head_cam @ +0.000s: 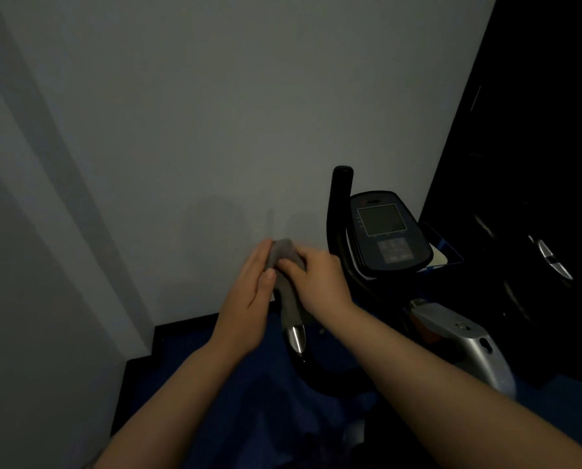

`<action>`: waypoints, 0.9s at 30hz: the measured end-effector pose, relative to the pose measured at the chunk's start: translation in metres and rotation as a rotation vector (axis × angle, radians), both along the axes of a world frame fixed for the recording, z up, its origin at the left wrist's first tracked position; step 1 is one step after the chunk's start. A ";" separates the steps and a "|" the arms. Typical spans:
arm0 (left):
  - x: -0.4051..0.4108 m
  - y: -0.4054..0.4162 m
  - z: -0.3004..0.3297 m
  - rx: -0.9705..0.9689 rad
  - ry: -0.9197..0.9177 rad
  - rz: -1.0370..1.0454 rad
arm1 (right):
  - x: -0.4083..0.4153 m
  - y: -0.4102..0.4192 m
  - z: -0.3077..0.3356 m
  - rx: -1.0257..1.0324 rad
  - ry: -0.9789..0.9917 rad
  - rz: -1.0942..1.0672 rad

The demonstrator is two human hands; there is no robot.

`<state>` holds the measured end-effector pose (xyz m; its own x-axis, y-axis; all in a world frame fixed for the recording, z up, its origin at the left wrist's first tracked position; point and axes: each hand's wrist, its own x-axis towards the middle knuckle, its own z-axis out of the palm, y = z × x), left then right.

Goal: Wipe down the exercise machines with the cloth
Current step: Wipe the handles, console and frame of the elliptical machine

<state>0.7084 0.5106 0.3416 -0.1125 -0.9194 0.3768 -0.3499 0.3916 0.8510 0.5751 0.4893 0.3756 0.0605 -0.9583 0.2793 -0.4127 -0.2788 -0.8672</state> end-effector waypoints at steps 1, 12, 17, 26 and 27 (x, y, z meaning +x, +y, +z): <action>-0.003 0.001 0.000 0.013 0.026 0.004 | 0.003 -0.002 0.003 -0.032 -0.024 -0.016; -0.013 0.014 0.004 0.068 0.057 0.040 | -0.003 0.008 -0.007 0.060 0.030 0.071; -0.026 0.038 -0.005 0.073 0.024 0.047 | -0.028 0.024 -0.017 0.130 0.152 0.222; -0.060 0.090 -0.045 -0.052 -0.130 0.182 | -0.098 0.064 -0.025 0.231 0.618 0.584; -0.060 0.095 -0.045 -0.039 -0.130 0.187 | -0.106 0.067 -0.021 0.226 0.644 0.613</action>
